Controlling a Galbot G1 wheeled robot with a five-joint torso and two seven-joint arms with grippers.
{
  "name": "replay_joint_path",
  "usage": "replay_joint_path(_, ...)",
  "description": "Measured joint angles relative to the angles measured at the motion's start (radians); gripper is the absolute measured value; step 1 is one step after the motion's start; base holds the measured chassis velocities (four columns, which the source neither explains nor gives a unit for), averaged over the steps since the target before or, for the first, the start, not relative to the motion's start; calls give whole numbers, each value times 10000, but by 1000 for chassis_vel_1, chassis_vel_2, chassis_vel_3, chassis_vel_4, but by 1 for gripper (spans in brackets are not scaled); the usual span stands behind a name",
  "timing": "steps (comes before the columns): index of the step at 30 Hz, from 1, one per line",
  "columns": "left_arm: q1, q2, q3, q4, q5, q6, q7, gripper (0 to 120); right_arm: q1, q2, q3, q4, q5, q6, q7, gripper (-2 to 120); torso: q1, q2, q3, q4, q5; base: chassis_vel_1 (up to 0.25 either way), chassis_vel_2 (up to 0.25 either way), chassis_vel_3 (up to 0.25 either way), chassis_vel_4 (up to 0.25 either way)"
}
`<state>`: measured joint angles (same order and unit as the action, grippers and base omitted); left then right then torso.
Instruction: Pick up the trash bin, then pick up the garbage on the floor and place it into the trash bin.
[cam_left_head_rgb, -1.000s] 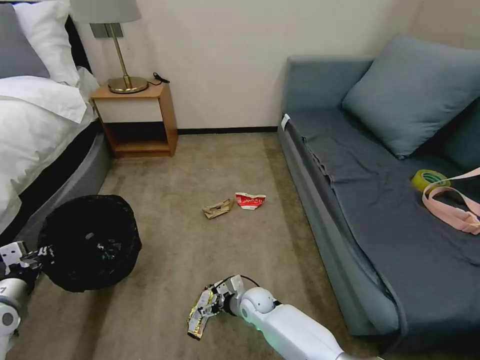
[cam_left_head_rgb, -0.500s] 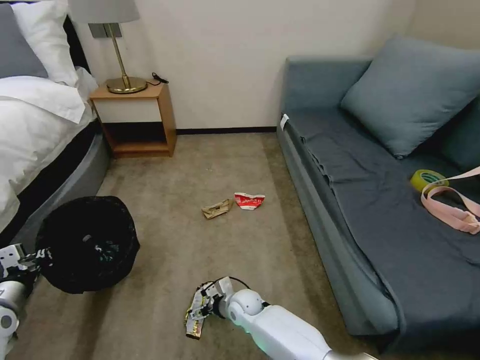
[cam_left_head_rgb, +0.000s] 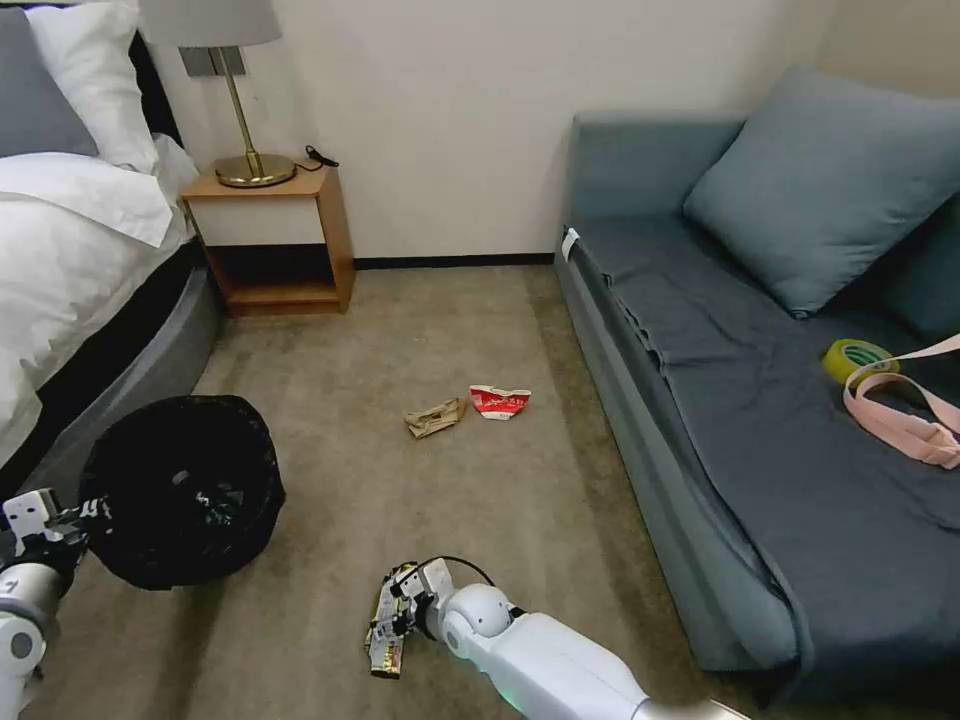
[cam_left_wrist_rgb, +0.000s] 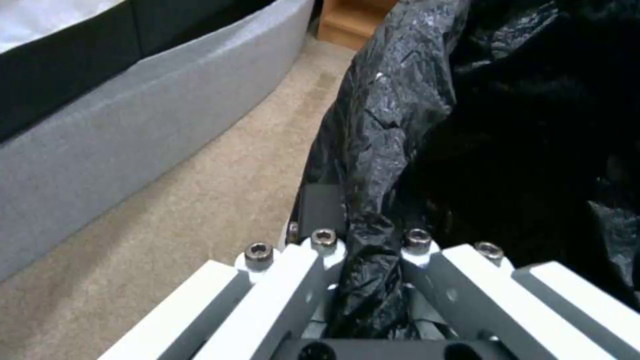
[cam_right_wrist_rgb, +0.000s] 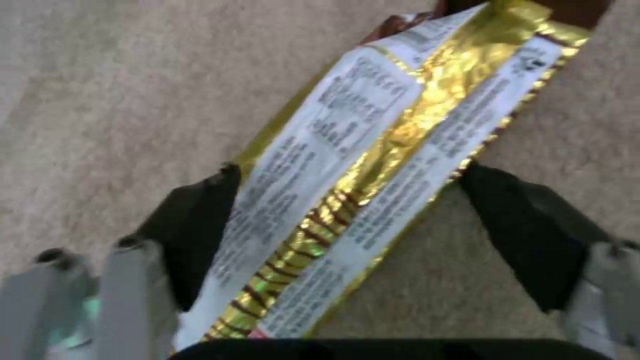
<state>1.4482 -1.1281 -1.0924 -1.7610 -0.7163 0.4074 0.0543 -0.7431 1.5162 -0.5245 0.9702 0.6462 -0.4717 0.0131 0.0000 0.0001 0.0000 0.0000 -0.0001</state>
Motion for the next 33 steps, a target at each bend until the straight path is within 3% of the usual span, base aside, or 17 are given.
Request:
replay_joint_path(13, -11, -11, 26, 38, 15, -6, 24, 2, -31, -11, -120, -94, -302, 171, 27, 34, -1, 0, -1, -7, -6, 0, 0, 0, 0)
replay_joint_path(21, 7, -34, -36, 112, 30, -37, 39, 2, -48, 51, -171, -130, -311, 215, -60, 1, 0, -1, 0, 8, 6, 0, 0, 0, 0)
replay_joint_path(33, -46, -51, -21, 157, 54, -43, 44, 2, 410, -358, 176, 335, -47, 242, -4, 0, 0, -2, 1, 3, 1, 0, 0, 0, 0)
